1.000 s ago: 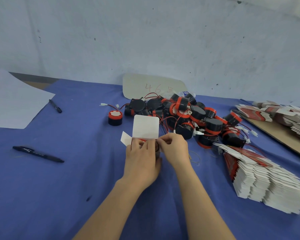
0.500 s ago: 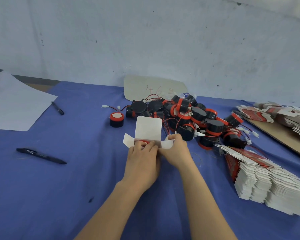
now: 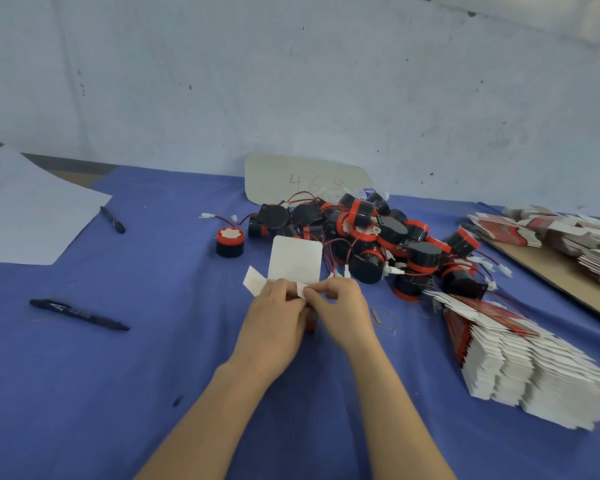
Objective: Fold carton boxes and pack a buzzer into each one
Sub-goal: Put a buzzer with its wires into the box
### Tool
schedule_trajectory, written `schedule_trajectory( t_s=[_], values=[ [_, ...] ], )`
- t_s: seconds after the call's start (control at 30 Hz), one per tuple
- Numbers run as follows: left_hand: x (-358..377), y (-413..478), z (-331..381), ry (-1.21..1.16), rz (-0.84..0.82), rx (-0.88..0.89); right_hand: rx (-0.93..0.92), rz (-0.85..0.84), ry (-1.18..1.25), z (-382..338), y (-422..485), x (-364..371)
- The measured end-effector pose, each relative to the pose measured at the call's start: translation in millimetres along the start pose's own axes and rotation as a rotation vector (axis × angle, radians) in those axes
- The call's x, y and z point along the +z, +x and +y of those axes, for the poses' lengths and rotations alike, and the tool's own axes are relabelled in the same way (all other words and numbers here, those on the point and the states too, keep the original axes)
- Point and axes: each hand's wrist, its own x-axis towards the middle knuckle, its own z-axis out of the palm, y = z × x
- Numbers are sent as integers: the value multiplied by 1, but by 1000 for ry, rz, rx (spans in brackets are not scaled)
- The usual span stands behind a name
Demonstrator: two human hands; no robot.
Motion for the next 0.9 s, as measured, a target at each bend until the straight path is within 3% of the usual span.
schedule_trajectory(
  t_s=[0.13, 0.23, 0.3, 0.33, 0.43, 0.57, 0.67, 0.8, 0.9],
  values=[
    [-11, 1, -6, -71, 63, 15, 114, -69, 87, 4, -2, 4],
    [-19, 0, -4, -43, 372, -9, 142, -97, 159, 6, -2, 4],
    [-21, 1, -9, -55, 571, -122, 171, -108, 228, 6, -2, 5],
    [-23, 1, -11, -177, 590, -216, 174, -103, 248, 6, -1, 5],
    [-17, 1, -9, -514, 428, -323, 108, -96, 282, 9, -1, 8],
    [-4, 0, -10, -421, 218, -152, -18, -47, 296, 11, -2, 12],
    [0, 3, -15, -451, 266, -215, -84, -43, 283, 10, -4, 10],
    [-2, 6, -20, -572, 253, -435, -124, -196, 167, 9, -5, -1],
    [-4, 6, -22, -652, 171, -430, -142, -361, 151, 10, -10, -12]
  ],
)
